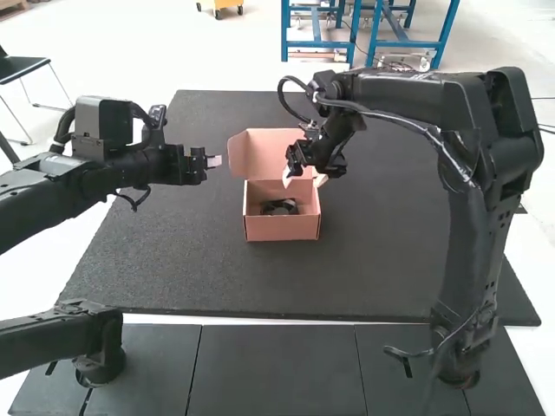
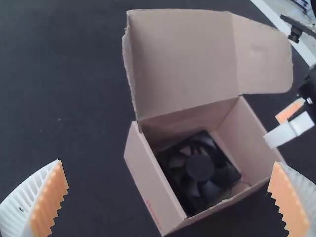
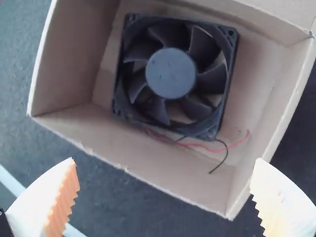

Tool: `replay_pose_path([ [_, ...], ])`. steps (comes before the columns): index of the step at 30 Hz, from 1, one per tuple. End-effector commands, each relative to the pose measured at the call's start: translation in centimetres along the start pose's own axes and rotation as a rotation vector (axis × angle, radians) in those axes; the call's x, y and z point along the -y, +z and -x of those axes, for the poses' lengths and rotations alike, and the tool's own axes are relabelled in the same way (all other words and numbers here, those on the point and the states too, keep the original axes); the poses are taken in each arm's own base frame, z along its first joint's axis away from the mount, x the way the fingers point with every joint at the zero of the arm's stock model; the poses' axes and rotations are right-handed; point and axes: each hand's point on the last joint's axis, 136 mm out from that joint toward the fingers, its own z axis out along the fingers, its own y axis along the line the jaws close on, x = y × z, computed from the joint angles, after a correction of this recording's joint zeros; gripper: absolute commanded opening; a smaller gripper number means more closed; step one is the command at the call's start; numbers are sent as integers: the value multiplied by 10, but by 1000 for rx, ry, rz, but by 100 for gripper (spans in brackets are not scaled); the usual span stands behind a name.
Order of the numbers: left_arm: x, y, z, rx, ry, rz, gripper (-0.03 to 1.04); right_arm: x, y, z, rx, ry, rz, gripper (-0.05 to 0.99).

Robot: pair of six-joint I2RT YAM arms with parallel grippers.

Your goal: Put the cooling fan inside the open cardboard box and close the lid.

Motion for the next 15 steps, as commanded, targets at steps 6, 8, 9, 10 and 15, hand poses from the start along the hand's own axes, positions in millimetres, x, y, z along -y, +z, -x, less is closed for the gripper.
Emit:
replay_pose_path([
  [6,-13,7,35,57,21,89,96,18,-65,1,157,-225,-146,79],
  [8,-18,11,37,54,21,118,96,30,-70,-1,188,-227,-188,79],
  [9,-21,13,38,51,20,132,96,34,-72,-1,204,-224,-201,79],
  [10,-23,14,40,53,24,146,96,37,-73,-2,215,-226,-211,79],
  [15,-38,25,43,34,35,218,96,47,-79,-1,304,-234,-246,79],
])
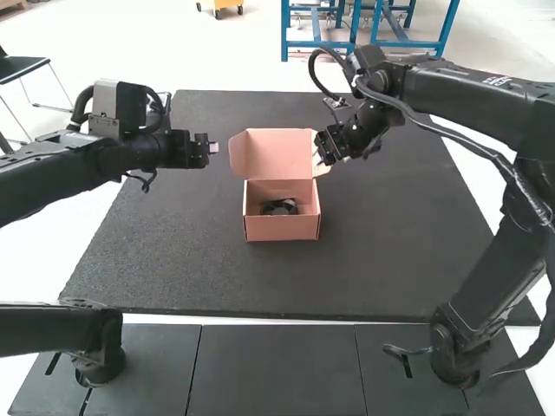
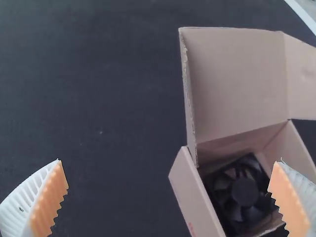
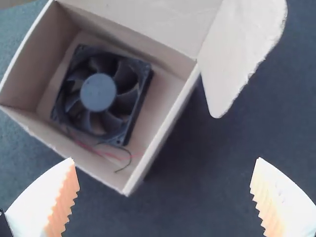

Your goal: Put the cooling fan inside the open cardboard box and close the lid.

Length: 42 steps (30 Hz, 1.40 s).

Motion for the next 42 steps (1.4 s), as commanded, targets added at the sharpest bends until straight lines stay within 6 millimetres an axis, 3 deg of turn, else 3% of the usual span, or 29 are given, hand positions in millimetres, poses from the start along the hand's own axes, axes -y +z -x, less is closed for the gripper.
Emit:
replay_pose_path([
  [1,-11,1,24,52,30,77,96,11,-9,3,67,-29,-54,79],
  [7,-21,21,19,10,34,124,96,16,-13,29,260,-36,-91,79],
  [20,-28,59,8,-90,45,154,96,19,12,33,265,27,-67,78],
  [29,-30,72,7,-108,45,158,96,60,32,39,252,94,-113,78],
  [31,-33,74,6,-114,42,162,96,68,35,43,257,108,-116,71],
  [42,-35,77,4,-121,44,167,96,69,45,57,257,110,-78,65],
])
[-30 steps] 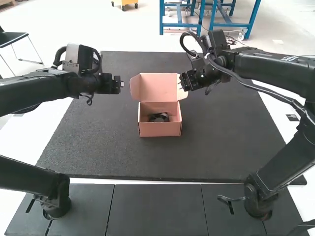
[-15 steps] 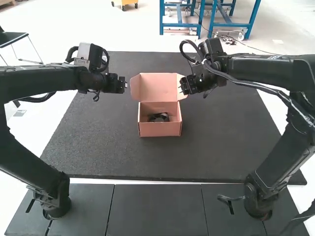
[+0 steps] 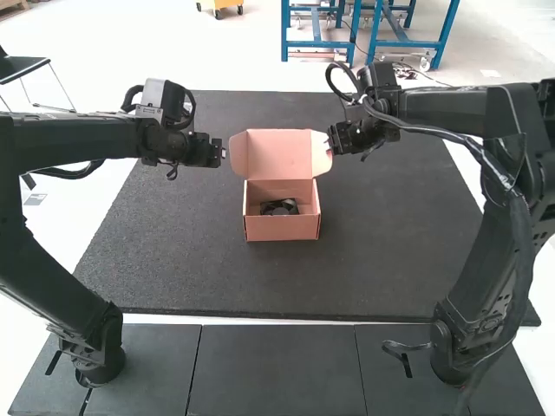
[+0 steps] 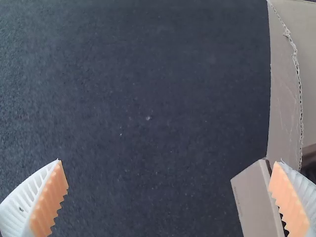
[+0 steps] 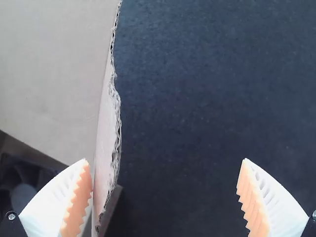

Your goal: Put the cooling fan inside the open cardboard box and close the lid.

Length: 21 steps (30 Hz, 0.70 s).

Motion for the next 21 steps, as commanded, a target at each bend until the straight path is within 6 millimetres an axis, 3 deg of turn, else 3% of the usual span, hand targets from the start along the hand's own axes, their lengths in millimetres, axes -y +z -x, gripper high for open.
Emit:
replay_pose_path([
  [1,-4,-6,21,52,6,15,96,-3,-5,16,34,8,23,65],
  [15,-6,11,21,48,5,31,96,-9,-11,8,-16,-2,42,63],
  [21,-5,12,21,52,5,26,96,-11,-13,15,-4,-3,53,54],
])
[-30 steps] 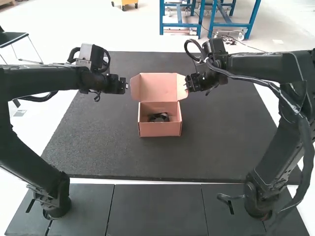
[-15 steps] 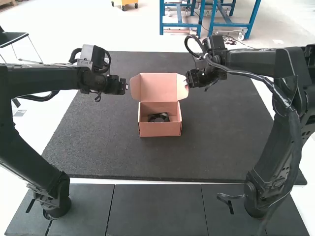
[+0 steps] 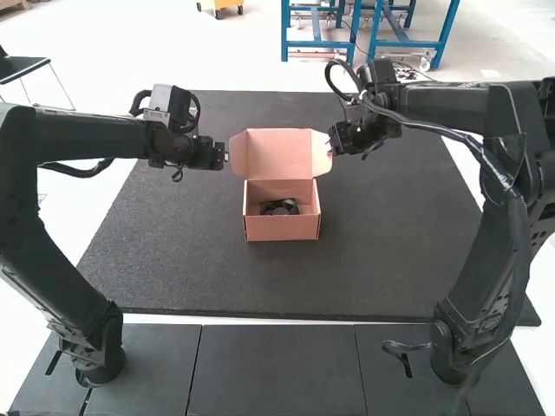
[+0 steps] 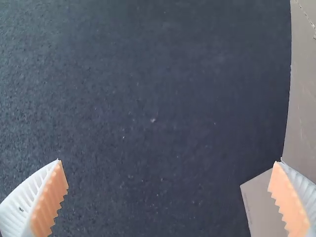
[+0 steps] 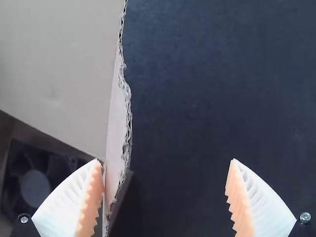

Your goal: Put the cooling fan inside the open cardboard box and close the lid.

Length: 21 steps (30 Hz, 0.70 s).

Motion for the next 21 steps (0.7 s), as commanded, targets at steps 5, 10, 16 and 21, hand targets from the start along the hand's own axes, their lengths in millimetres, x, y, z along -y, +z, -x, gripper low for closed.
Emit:
replay_pose_path([
  [5,0,-9,29,76,0,0,96,-8,-11,23,56,-13,34,41],
  [10,4,-9,29,72,6,-13,96,-11,-12,23,56,-16,57,21],
  [16,7,-9,28,68,8,-22,96,-16,-11,22,54,-16,82,-2],
  [21,15,-10,28,70,16,-46,96,-16,-12,23,54,-16,85,-2],
])
